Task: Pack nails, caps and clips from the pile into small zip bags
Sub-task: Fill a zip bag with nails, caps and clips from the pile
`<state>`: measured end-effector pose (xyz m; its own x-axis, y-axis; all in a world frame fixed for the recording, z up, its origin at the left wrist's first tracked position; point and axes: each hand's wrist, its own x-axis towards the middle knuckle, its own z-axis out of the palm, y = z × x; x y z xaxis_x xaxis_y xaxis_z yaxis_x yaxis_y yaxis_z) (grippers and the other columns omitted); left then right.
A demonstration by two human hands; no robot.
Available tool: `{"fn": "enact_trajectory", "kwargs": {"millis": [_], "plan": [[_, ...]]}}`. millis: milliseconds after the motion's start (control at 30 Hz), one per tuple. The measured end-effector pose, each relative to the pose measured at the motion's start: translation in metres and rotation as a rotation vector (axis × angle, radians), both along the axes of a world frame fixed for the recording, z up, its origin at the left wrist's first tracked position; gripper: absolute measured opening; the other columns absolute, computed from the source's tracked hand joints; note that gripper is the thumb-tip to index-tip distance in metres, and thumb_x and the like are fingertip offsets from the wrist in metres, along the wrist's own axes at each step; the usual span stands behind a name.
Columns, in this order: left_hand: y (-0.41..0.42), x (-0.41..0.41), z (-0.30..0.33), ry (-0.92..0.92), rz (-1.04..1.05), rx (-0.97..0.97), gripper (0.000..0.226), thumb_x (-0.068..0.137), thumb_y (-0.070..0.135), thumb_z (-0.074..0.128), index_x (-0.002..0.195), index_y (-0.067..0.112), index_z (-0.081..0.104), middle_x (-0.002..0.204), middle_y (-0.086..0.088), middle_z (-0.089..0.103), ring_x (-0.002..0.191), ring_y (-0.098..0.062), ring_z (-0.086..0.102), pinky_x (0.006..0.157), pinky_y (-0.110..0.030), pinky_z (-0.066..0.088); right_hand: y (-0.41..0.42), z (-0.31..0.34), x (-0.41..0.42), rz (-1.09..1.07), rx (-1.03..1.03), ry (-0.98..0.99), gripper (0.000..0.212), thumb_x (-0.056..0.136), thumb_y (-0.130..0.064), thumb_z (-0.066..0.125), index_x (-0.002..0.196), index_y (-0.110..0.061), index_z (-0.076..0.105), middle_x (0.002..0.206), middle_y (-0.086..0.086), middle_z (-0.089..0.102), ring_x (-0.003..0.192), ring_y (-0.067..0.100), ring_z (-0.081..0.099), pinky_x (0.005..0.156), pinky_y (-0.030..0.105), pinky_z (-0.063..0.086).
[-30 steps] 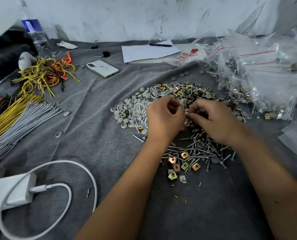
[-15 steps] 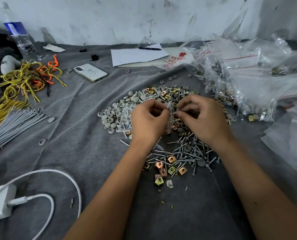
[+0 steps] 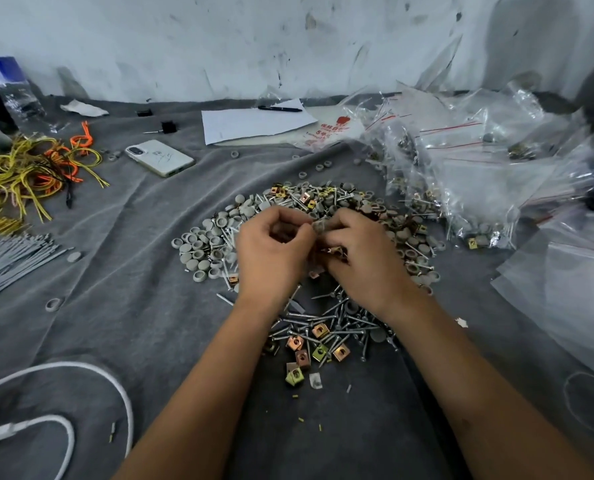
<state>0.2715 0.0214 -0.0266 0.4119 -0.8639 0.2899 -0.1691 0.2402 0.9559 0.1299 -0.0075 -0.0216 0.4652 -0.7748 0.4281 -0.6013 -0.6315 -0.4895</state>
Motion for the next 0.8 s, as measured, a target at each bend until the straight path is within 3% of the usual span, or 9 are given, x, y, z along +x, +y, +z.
{"fn": "enact_trajectory", "kwargs": {"millis": [100,200,333,400,467,533,633,733,800], "plan": [[-0.003,0.003,-0.002,0.03,0.049,0.008,0.012,0.084,-0.001,0.071,0.082,0.011,0.074,0.064,-0.007,0.068,0.052,-0.01,0.057,0.047,-0.024,0.047,-0.001,-0.003,0.0,0.077,0.006,0.042,0.012,0.09,-0.009,0.072,0.099,-0.011,0.08,0.098,0.004,0.054,0.09,0.018,0.054,0.075,0.031,0.044],[-0.004,0.006,-0.003,0.063,0.077,0.021,0.011,0.084,0.002,0.074,0.083,0.013,0.074,0.066,-0.006,0.068,0.054,-0.008,0.055,0.048,-0.023,0.046,-0.004,0.001,-0.005,0.013,0.0,-0.096,0.016,0.094,-0.018,0.072,0.109,-0.018,0.079,0.096,0.001,0.061,0.088,0.014,0.056,0.075,0.027,0.046],[-0.005,0.007,-0.003,0.051,0.069,0.031,0.01,0.086,0.004,0.07,0.086,0.014,0.073,0.068,-0.017,0.064,0.055,-0.015,0.052,0.049,-0.028,0.045,-0.015,0.007,-0.024,-0.327,-0.031,-0.273,0.016,0.097,-0.016,0.069,0.111,-0.013,0.075,0.104,0.003,0.075,0.084,0.01,0.066,0.076,0.023,0.055],[-0.005,0.008,-0.003,0.026,0.071,0.034,0.014,0.088,0.003,0.065,0.092,0.013,0.072,0.065,-0.012,0.059,0.055,-0.018,0.05,0.051,-0.03,0.044,-0.022,0.007,-0.038,-0.532,-0.019,-0.335,0.015,0.099,-0.015,0.066,0.11,-0.013,0.075,0.102,0.003,0.076,0.078,0.008,0.064,0.068,0.011,0.046],[-0.004,0.009,-0.002,-0.015,0.06,0.039,0.019,0.091,0.005,0.058,0.098,0.016,0.071,0.065,-0.011,0.055,0.053,-0.019,0.048,0.05,-0.031,0.042,-0.027,0.006,-0.046,-0.629,0.002,-0.324,0.013,0.098,-0.014,0.067,0.107,-0.014,0.076,0.099,0.003,0.077,0.077,0.008,0.062,0.064,0.008,0.038],[-0.004,0.008,-0.002,-0.071,0.056,0.048,0.026,0.095,0.006,0.05,0.098,0.021,0.071,0.061,-0.005,0.05,0.05,-0.016,0.042,0.046,-0.029,0.038,-0.027,0.004,-0.047,-0.591,0.053,-0.249,0.012,0.096,-0.014,0.07,0.106,-0.016,0.076,0.099,0.001,0.077,0.079,0.009,0.063,0.066,0.013,0.043],[-0.004,0.008,-0.001,-0.127,0.042,0.053,0.034,0.098,0.0,0.044,0.091,0.02,0.071,0.055,0.007,0.052,0.044,-0.015,0.041,0.041,-0.031,0.036,-0.024,0.0,-0.038,-0.387,0.066,-0.102,0.015,0.09,-0.014,0.077,0.104,-0.02,0.078,0.101,-0.001,0.076,0.088,0.011,0.065,0.081,0.025,0.053],[-0.003,0.008,0.001,-0.192,0.051,0.05,0.035,0.095,-0.002,0.047,0.083,0.016,0.075,0.061,-0.002,0.067,0.041,-0.014,0.041,0.042,-0.026,0.031,-0.024,-0.005,-0.027,-0.263,-0.03,0.077,0.019,0.089,-0.022,0.078,0.107,-0.026,0.078,0.105,-0.003,0.071,0.104,0.016,0.052,0.089,0.032,0.042],[-0.001,0.008,0.001,-0.204,0.07,0.059,0.034,0.094,-0.002,0.049,0.082,0.015,0.075,0.059,-0.003,0.067,0.038,-0.01,0.042,0.039,-0.022,0.03,-0.024,-0.008,-0.021,-0.216,-0.072,0.146,0.026,0.091,-0.022,0.075,0.116,-0.029,0.076,0.107,-0.003,0.067,0.111,0.02,0.048,0.089,0.034,0.042]]}}
